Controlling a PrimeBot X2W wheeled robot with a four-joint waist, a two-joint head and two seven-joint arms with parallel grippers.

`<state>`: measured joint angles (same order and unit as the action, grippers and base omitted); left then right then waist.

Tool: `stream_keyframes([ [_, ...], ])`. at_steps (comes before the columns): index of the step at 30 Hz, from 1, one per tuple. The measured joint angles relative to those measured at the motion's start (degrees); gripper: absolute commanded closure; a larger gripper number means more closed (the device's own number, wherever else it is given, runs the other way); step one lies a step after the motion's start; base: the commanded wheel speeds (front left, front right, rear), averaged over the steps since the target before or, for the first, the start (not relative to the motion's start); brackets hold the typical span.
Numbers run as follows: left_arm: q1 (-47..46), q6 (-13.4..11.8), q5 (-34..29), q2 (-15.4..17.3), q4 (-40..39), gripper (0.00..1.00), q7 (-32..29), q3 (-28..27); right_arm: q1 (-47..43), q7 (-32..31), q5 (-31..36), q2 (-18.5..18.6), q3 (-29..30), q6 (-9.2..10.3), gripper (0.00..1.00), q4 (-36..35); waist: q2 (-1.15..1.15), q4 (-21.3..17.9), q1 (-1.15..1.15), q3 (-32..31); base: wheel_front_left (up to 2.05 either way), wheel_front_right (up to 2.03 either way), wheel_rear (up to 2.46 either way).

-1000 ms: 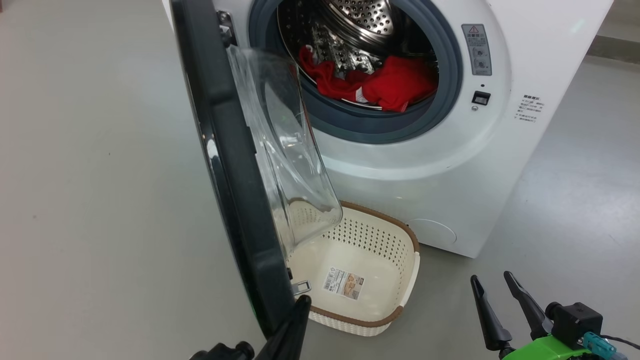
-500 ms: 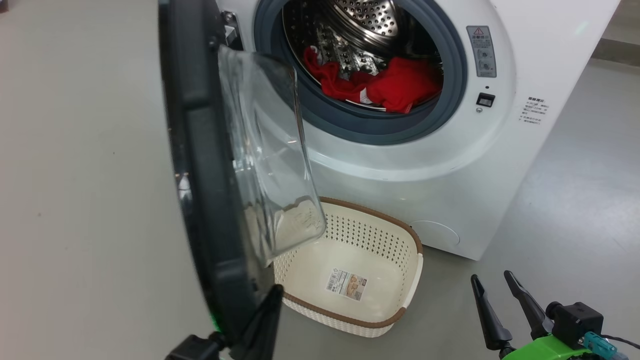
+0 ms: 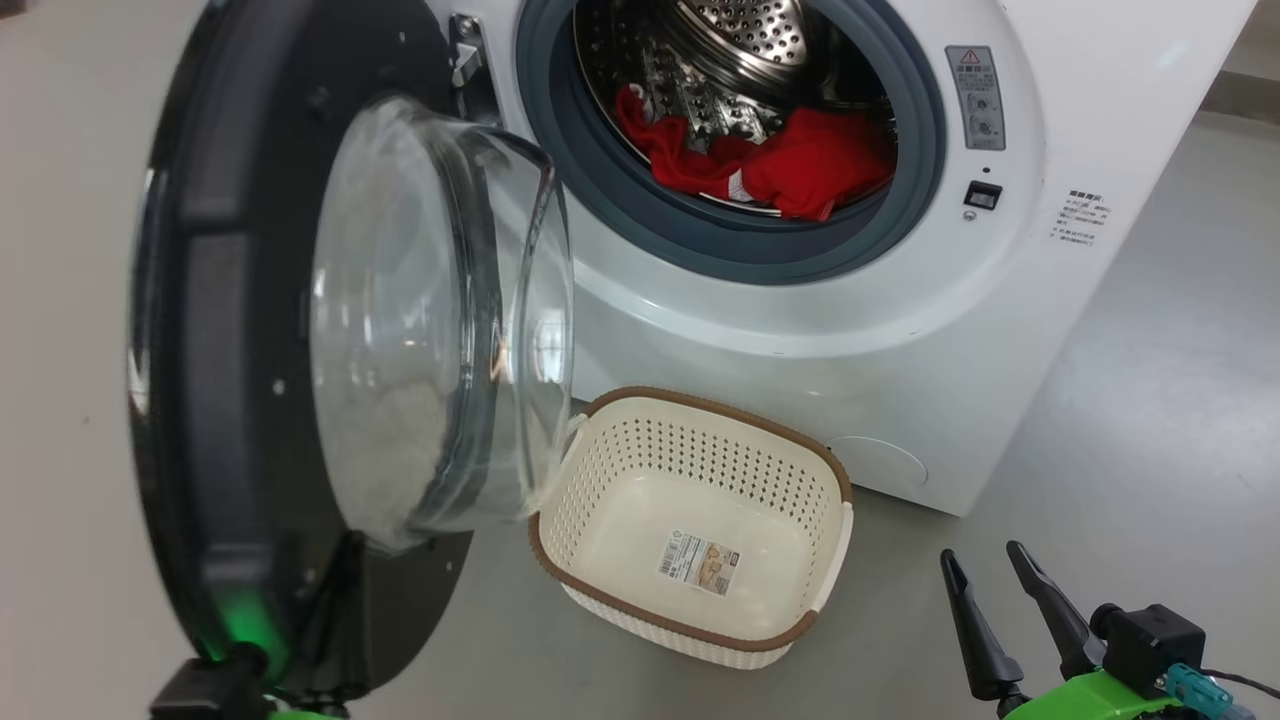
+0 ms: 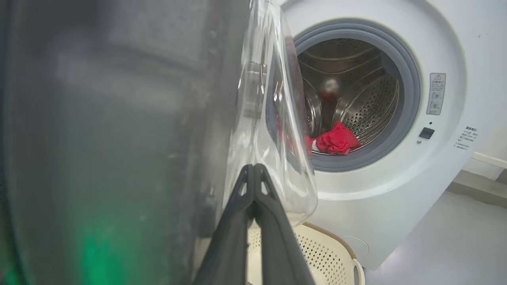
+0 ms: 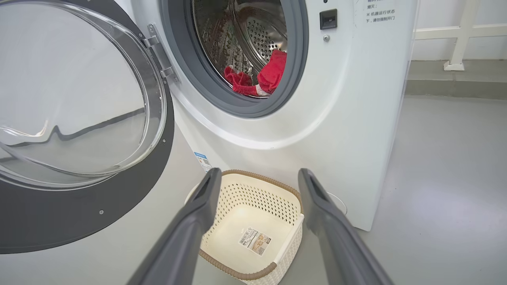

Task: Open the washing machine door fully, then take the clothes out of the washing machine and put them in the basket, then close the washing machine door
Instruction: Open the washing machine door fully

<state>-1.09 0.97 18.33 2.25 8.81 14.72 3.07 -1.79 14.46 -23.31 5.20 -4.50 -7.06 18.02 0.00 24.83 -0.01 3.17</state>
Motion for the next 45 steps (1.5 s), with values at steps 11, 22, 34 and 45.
stream_keyframes([
  [11,-1.07,0.65,-2.58,-0.47,0.94,1.0,0.0,-10.45,0.27,0.0,0.02,0.54,0.0,0.0,0.0,-0.21,0.0,-0.18,0.0,1.79,0.0,0.0,0.0],
  [22,-6.78,2.64,-5.55,-1.11,3.63,1.0,0.0,-21.29,1.42,0.0,0.16,1.62,-0.14,-0.01,0.0,-0.49,0.0,-0.45,0.01,3.92,0.0,0.0,0.0],
  [34,-12.63,4.25,-8.79,0.09,8.35,1.0,0.01,-29.72,2.36,0.0,0.19,1.85,-0.21,-0.01,0.0,-0.6,0.0,-0.87,0.0,5.02,0.0,0.0,0.0],
  [45,-18.25,5.64,-10.39,3.27,14.96,1.0,0.02,-34.63,3.64,0.0,0.21,2.47,-1.32,-0.01,0.0,-0.9,0.0,-1.71,0.01,6.87,0.0,0.0,0.0],
])
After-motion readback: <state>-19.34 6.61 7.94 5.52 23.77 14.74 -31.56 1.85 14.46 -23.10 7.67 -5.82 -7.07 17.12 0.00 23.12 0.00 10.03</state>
